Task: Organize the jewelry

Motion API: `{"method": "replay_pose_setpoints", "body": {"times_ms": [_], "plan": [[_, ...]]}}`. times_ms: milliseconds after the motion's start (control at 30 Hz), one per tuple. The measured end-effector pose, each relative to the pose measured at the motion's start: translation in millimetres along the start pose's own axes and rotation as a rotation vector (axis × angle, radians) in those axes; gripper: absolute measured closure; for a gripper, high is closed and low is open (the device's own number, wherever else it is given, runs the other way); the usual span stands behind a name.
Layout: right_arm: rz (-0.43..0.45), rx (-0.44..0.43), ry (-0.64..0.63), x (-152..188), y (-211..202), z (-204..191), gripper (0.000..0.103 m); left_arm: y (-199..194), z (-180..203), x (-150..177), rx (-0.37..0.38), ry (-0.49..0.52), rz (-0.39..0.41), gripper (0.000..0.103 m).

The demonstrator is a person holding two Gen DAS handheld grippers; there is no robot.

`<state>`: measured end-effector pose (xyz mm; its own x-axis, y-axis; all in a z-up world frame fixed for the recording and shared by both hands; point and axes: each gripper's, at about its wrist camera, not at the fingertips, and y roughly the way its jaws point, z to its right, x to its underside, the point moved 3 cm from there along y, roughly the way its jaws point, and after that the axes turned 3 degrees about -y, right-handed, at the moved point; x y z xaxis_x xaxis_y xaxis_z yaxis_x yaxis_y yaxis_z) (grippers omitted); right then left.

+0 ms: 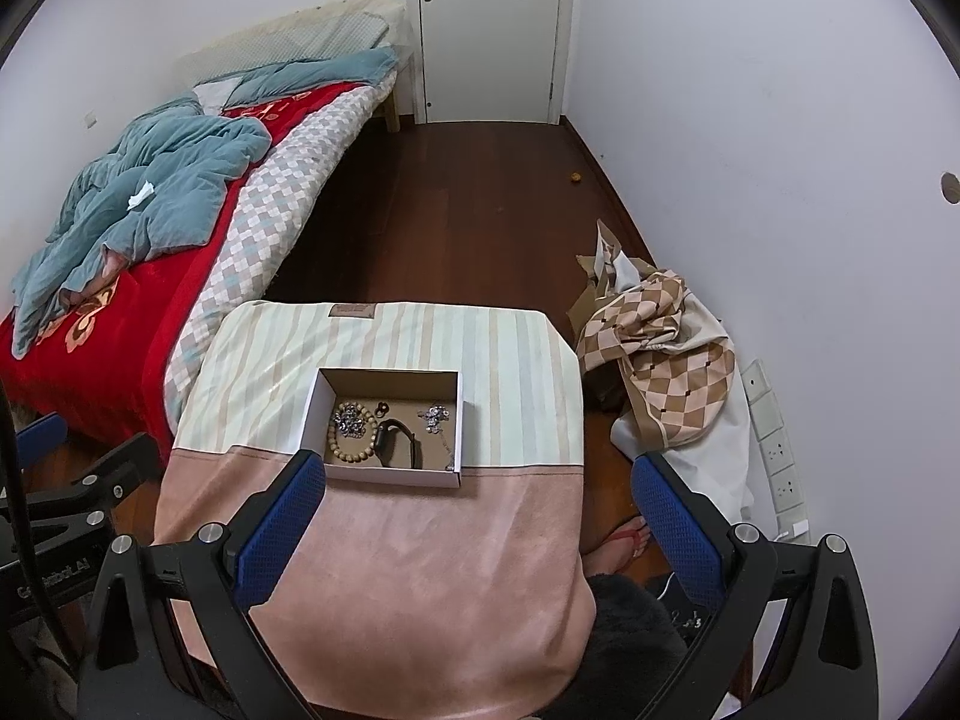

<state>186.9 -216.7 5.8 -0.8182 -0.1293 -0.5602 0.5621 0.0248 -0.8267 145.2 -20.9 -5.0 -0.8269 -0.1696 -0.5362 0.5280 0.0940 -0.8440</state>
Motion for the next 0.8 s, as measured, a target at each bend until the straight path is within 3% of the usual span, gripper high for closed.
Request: {"method": "replay_pose_setpoints", "body": {"times_ms": [800], "plan": [[0.005,-0.001,0.023,5.0,-1.8,5.9,0.0,-7.5,2.4,-0.4,-0.006,0.007,0.028,0.002]]}}
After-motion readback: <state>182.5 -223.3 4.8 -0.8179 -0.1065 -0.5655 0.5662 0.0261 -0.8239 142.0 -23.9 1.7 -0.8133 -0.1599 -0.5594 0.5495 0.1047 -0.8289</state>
